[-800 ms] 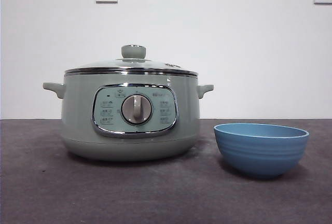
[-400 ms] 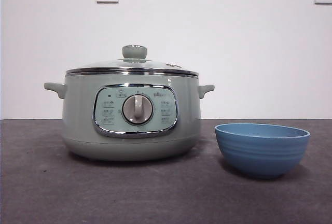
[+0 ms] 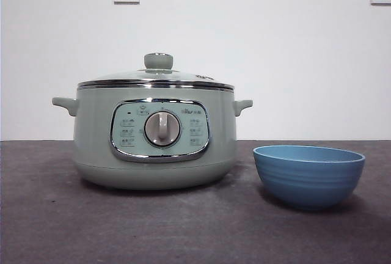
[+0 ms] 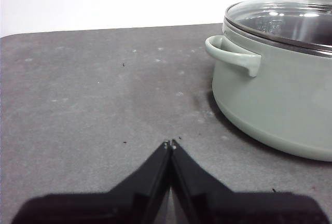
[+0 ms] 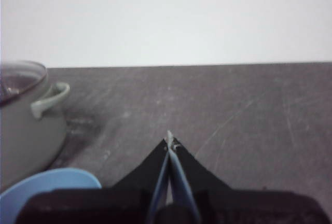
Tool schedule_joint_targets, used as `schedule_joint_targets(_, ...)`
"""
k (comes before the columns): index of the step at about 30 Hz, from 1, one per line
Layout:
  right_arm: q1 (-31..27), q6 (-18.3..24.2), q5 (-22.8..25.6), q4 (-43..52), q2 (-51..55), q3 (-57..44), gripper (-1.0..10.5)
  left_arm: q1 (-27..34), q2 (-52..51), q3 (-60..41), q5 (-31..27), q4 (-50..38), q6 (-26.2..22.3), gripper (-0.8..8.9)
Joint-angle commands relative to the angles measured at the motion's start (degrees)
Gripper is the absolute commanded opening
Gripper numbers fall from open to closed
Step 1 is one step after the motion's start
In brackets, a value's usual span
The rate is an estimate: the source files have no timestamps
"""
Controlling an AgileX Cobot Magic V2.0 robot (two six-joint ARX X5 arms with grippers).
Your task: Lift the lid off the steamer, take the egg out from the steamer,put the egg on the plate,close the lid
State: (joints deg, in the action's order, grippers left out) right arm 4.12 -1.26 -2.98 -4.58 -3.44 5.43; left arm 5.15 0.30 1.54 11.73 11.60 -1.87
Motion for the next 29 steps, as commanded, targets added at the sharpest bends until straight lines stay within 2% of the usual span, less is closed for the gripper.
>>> schedule_joint_targets(1,0.02,-1.86,0.15,0.70,1.68,-2.49,0.0,0.22,-0.11,-0.55,0.39,0.46,0.28,-0.03)
schedule_joint_targets(5,0.04,-3.74,0.15,0.07,3.41,-5.14,0.0,0.22,-0.11,-0.55,0.39,0.46,0.28,-0.03)
schedule_joint_targets(11,0.07,-3.69,0.35,-4.15,3.39,-5.14,0.0,0.22,-0.11,-0.55,0.39,0.46,0.28,-0.03)
schedule_joint_targets(13,0.07,-5.38,0.11,-5.70,3.39,-5.11,0.0,0.22,-0.11,-0.52,0.39,0.46,0.28,-0.03)
schedule_joint_targets(29,0.07,-5.35,0.35,-5.55,3.39,-5.11,0.0,0.22,-0.11,-0.55,0.39,0.46,0.28,-0.03)
